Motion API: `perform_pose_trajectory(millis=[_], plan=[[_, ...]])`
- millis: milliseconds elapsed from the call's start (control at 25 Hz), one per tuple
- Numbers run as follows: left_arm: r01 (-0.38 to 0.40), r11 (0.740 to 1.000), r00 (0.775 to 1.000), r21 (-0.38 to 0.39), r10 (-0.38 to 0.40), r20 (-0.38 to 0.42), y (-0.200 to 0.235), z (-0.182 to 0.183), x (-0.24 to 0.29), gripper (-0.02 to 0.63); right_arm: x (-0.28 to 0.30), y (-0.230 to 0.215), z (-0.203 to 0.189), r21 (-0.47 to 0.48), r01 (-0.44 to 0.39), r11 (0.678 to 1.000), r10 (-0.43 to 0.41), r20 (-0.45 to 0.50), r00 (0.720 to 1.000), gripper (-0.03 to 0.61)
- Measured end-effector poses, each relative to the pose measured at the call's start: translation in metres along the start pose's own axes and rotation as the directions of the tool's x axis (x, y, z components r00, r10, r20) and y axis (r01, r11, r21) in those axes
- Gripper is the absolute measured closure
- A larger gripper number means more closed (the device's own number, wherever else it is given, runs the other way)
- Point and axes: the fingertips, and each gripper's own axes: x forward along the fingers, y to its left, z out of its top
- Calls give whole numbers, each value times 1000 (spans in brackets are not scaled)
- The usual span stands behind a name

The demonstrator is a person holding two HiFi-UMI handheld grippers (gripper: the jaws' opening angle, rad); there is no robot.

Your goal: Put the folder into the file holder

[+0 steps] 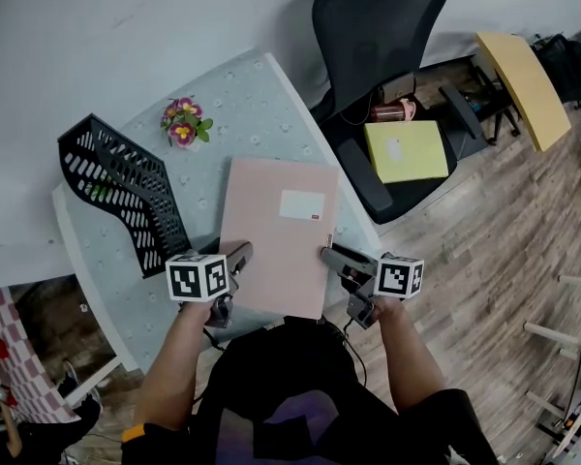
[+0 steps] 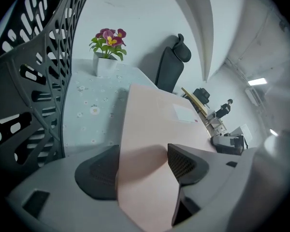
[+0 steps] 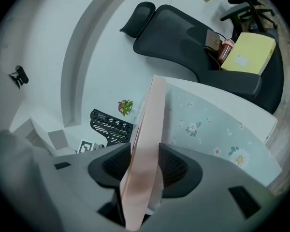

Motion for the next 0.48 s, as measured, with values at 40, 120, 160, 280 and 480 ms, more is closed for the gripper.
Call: perform_pose_trajectory(millis=[40, 120, 160, 280, 480], plan=[[9, 1000, 1000, -13, -9, 3, 0, -1, -1, 308, -1, 3, 2, 2, -7, 1000, 7, 8, 1000, 383], [29, 998, 1000, -48, -29, 13, -1, -3, -1, 308, -4, 8, 9, 21, -29, 999, 28, 50, 998, 383], [45, 996, 999, -71, -44, 20, -2, -3, -2, 308, -6, 13, 14, 32, -50, 998, 48, 82, 996, 383], [114, 984, 993, -134, -107, 60, -11, -2, -3, 308, -7, 32, 29, 40, -120, 992, 111, 172, 979, 382], [182, 965, 981, -187, -166, 101, -21, -8, -3, 308, 5, 50, 20, 54, -110, 992, 99, 169, 981, 370]])
